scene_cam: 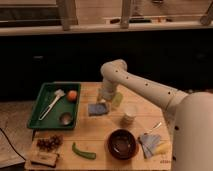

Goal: Place sponge in table surface

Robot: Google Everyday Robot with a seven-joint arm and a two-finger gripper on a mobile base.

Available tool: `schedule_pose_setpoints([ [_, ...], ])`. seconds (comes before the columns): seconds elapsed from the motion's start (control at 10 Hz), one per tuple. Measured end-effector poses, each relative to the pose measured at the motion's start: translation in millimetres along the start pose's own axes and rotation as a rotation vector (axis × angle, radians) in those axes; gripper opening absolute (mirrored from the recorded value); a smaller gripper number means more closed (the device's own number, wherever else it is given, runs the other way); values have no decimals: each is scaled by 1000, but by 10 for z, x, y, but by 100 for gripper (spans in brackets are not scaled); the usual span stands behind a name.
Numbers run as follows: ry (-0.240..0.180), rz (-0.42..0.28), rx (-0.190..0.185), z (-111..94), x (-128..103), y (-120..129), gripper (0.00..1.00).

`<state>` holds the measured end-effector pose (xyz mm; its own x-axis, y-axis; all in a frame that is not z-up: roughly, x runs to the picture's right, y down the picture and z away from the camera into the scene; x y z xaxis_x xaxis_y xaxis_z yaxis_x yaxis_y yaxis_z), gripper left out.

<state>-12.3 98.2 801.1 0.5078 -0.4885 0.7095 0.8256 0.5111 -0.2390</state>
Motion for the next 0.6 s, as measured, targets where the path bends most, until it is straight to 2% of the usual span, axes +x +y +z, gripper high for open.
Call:
schedule_pose_setpoints([
  [0.6, -15, -129, -18, -57, -345, 15, 5],
])
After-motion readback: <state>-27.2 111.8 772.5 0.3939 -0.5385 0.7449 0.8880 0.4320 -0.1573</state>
